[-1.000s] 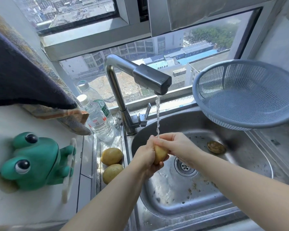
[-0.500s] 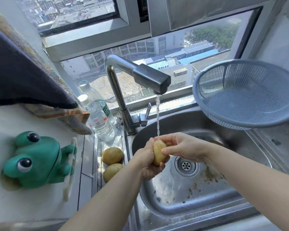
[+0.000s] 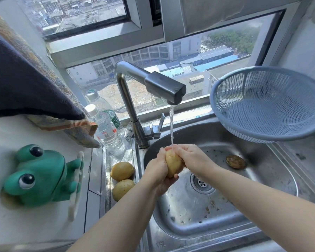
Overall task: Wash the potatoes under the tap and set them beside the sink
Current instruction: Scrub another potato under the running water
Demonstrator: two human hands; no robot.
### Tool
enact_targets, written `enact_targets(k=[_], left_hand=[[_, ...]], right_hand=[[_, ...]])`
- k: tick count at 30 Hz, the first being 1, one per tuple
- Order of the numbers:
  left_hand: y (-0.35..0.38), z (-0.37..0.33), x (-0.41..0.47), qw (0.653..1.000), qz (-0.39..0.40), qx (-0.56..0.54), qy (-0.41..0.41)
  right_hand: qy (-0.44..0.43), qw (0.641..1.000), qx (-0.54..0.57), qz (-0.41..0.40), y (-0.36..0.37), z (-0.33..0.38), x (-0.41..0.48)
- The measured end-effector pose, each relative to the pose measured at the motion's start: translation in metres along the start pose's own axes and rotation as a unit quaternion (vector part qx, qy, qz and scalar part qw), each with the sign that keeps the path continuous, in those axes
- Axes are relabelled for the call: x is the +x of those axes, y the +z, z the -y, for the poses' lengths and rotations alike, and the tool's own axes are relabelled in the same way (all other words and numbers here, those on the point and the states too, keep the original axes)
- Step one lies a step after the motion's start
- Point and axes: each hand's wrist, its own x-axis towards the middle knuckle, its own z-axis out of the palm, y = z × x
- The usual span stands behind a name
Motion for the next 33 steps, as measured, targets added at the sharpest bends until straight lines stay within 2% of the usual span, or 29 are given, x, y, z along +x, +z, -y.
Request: enact_targets(k=[3, 7, 8, 10, 13, 16, 18, 20, 23, 26, 33], left_hand=[[-0.002, -0.003, -0.001, 1.0, -0.001, 0.0, -0.012], [-0.002, -0.006, -0.004, 0.999, 0.0, -0.007, -0.036], [-0.002, -0.006, -0.003, 0.999, -0.002, -0.007, -0.035], [0.0, -0.004, -0.003, 1.0, -0.006, -0.007, -0.014], [0.008, 0.004, -0.006, 0.999, -0.009, -0.006, 0.034], [0.011, 0.007, -0.01, 0.999, 0.001, -0.008, 0.036], [0.009, 0.004, -0.01, 0.999, 0.005, -0.026, 0.023], [0.004, 0.002, -0.006, 0.999, -0.005, -0.051, 0.002], [0.0, 0.004, 0.0, 0.996, -0.017, -0.079, -0.022], [-0.001, 0.008, 0.006, 0.995, -0.012, -0.095, -0.017], [0.008, 0.011, 0.001, 0.99, 0.013, -0.138, 0.013]], right_hand=[[-0.004, 0.999, 0.021, 0.024, -0.001, 0.001, -0.004], [-0.054, 0.989, -0.139, 0.007, 0.006, -0.005, -0.01], [-0.057, 0.987, -0.149, -0.001, 0.009, -0.005, -0.011], [-0.058, 0.991, -0.121, -0.025, 0.017, -0.005, -0.012], [-0.049, 0.991, -0.072, -0.105, 0.026, -0.005, -0.005], [0.029, 0.986, 0.025, -0.163, 0.026, -0.004, 0.002], [0.046, 0.987, 0.062, -0.14, 0.023, -0.005, 0.002], [0.037, 0.993, 0.089, -0.07, 0.021, -0.006, -0.002], [0.027, 1.0, -0.009, -0.003, 0.02, -0.014, -0.007], [0.009, 0.996, -0.076, -0.034, 0.02, -0.021, -0.006], [0.004, 0.992, 0.062, -0.107, 0.027, -0.006, -0.002]])
